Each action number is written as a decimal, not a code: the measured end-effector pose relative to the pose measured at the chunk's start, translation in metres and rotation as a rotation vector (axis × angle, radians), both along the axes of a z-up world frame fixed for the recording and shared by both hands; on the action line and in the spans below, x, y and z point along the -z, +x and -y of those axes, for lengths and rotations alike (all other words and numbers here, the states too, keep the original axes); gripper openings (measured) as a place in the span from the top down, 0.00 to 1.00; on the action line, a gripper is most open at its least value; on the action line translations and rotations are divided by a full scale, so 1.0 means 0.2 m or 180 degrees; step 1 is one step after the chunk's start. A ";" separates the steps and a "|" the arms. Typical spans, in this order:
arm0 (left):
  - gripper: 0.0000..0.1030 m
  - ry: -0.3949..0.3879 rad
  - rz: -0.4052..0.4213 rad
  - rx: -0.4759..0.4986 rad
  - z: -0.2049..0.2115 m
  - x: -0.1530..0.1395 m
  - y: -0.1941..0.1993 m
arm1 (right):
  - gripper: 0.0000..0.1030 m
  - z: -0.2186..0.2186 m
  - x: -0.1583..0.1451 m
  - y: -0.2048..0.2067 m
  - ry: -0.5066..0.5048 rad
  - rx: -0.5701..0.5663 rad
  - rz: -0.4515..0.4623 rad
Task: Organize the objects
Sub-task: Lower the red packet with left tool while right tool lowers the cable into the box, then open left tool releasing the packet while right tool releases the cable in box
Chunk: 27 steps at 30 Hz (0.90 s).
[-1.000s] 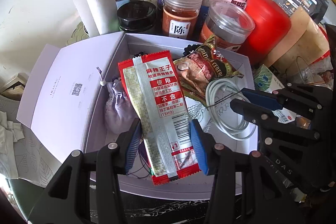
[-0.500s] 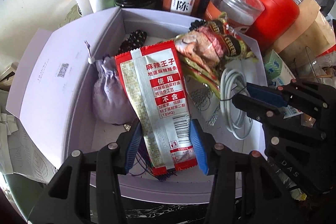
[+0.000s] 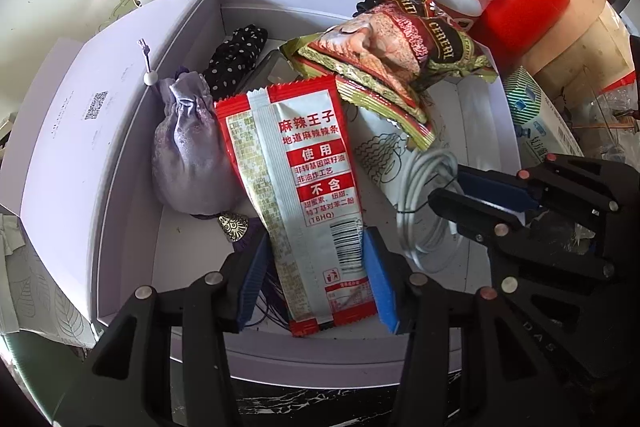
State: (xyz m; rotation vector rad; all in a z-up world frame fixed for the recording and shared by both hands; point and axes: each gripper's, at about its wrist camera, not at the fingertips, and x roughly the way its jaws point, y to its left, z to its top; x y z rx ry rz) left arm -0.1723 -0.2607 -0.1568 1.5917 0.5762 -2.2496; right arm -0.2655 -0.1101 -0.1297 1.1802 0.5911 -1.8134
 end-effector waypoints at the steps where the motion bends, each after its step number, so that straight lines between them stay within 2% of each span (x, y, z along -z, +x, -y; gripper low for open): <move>1: 0.55 0.0002 -0.0003 -0.0006 0.00 0.01 0.00 | 0.85 0.00 0.00 0.00 0.0006 -0.0011 0.0003; 10: 0.55 0.0085 -0.0015 -0.0086 0.03 0.07 0.01 | 0.85 0.02 0.02 -0.01 0.0040 -0.0034 0.0024; 15: 0.55 0.0044 0.0024 -0.0092 0.02 0.06 0.03 | 0.85 0.02 0.02 -0.01 0.0049 -0.0031 0.0039; 23: 0.55 -0.0118 0.0036 -0.0086 0.01 0.01 0.05 | 0.85 0.02 -0.01 0.00 0.0085 -0.0008 -0.0044; 27: 0.50 -0.0284 0.0040 -0.0080 0.00 -0.03 0.07 | 0.84 0.02 -0.01 -0.01 0.0089 0.0015 -0.0013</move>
